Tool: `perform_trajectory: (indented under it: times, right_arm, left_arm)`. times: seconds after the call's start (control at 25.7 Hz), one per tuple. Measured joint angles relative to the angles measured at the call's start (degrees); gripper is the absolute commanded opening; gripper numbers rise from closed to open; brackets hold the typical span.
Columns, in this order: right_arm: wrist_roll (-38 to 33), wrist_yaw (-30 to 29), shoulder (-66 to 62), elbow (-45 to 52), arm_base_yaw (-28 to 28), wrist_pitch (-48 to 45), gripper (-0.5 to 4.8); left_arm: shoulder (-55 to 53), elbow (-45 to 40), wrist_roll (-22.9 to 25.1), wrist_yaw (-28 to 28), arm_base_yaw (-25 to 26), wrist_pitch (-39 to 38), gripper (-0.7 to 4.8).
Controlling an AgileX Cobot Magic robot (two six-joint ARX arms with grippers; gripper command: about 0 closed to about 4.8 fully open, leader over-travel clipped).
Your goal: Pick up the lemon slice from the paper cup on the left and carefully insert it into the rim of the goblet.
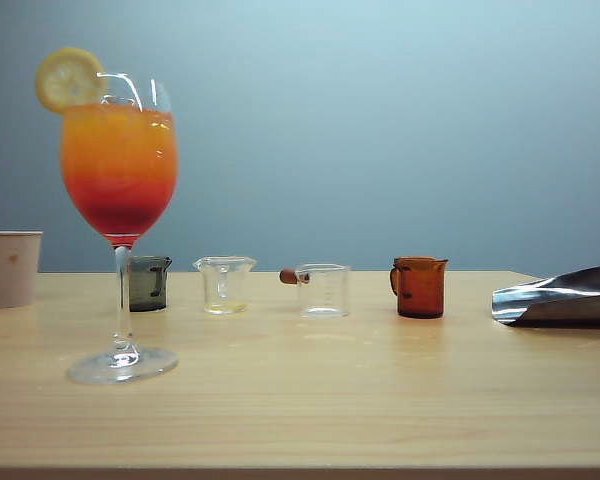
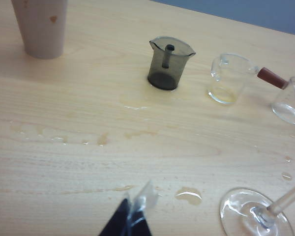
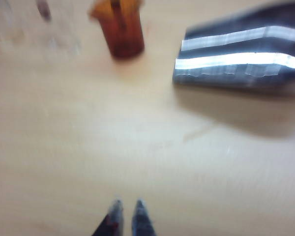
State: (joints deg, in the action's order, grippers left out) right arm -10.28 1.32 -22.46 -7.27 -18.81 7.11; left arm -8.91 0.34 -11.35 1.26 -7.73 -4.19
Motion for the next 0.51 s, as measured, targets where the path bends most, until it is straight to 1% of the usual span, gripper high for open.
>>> perform_trajectory:
  times: [0.08, 0.31, 0.39, 0.51]
  right_arm:
    - [0.0, 0.0, 5.6, 1.1, 1.9, -0.7, 0.36]
    - [0.0, 0.1, 11.0, 2.6, 7.6, -0.8, 0.37]
    - [0.0, 0.0, 11.6, 3.3, 9.4, -0.9, 0.36]
    - [0.0, 0.1, 13.8, 5.7, 12.5, -0.9, 0.37]
  left_arm:
    - [0.2, 0.0, 0.0, 0.0, 0.0, 0.0, -0.05]
    - [3.7, 0.1, 0.0, 0.1, 0.9, -1.2, -0.05]
    - [4.3, 0.1, 0.1, 0.2, 2.5, -1.2, -0.05]
    - [6.6, 0.1, 0.1, 0.2, 6.5, -1.9, -0.05]
